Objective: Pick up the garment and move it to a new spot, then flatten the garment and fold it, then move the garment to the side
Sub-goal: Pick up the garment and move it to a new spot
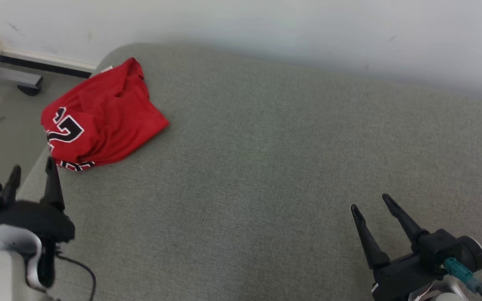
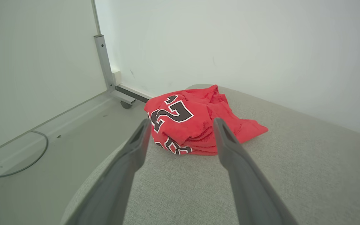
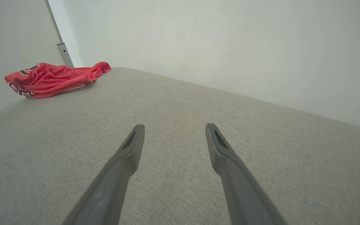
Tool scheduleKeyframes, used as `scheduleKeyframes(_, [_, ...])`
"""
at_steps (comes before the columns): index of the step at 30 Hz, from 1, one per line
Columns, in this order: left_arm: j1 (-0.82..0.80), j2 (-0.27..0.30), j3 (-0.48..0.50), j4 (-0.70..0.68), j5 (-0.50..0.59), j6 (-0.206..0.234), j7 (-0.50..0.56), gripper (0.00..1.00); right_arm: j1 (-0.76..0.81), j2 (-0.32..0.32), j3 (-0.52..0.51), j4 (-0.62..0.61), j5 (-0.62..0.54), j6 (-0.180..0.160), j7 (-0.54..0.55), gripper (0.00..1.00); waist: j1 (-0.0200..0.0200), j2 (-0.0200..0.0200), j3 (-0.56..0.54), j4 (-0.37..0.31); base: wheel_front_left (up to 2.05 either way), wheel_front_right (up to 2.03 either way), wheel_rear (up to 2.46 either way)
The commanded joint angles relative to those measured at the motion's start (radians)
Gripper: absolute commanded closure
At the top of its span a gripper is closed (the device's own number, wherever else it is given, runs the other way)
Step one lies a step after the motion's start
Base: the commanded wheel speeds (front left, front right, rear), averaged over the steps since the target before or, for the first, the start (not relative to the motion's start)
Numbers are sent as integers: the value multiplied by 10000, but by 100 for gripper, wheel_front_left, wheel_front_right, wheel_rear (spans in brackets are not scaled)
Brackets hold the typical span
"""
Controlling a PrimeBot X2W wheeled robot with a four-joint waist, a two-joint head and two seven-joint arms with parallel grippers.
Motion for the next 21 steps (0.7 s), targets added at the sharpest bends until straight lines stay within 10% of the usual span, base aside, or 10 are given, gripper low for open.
scheduleKeyframes(1, [-481,199,11,135,-33,-27,306,0,-156,-138,-5,-178,-60,-28,76,0,-2,-1,1266,-672,0,0,0])
scheduleKeyframes(21, [-3989,2005,1463,1199,-2333,1320,5679,0,-376,-699,-53,-2478,-420,-28,787,0,-2,-1,3982,-1939,0,0,0])
